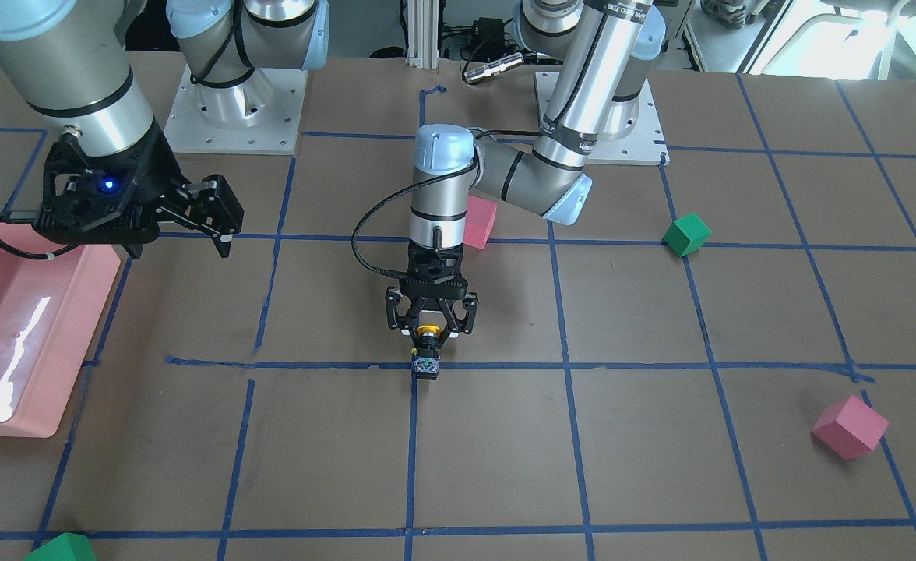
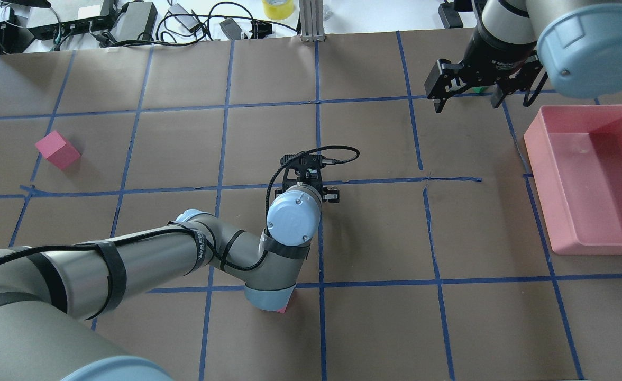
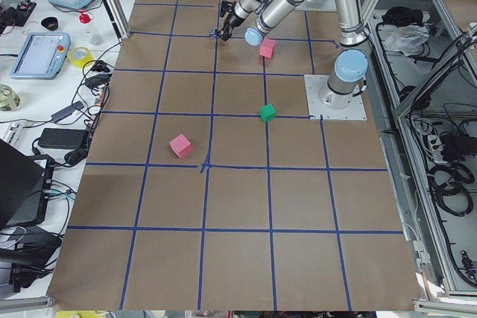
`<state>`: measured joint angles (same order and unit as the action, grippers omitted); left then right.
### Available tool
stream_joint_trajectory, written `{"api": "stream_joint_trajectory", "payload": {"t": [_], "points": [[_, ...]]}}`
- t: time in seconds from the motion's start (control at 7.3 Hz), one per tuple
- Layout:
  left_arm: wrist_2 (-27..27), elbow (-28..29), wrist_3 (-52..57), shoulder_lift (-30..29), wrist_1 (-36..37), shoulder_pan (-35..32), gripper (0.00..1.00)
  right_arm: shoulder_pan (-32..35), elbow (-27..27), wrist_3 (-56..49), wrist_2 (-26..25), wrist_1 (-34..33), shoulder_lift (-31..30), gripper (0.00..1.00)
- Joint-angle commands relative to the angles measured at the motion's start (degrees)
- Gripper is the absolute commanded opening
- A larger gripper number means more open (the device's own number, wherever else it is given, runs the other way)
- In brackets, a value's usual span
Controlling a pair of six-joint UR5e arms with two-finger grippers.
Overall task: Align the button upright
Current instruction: 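Close the left gripper on the switch's yellow cap end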
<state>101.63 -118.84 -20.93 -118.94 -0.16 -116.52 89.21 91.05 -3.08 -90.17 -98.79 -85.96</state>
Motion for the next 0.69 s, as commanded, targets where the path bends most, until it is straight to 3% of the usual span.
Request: {"api": "stream_joint_trajectory", "payload": {"t": [0.0, 0.27, 0.55], "points": [[0.06, 4.04, 0.01, 3.96, -9.98, 2.33, 0.0, 0.0, 0.0, 0.0, -0.01, 0.0, 0.0, 1.0], [-1.6, 11.84, -1.03, 8.09, -29.53, 5.15, 0.0, 0.0, 0.0, 0.0, -0.09, 0.09, 0.0, 1.0], [-7.65, 21.94, -5.14, 10.38, -50.64, 8.49, 0.0, 0.0, 0.0, 0.0, -0.09, 0.18, 0.0, 1.0]]}}
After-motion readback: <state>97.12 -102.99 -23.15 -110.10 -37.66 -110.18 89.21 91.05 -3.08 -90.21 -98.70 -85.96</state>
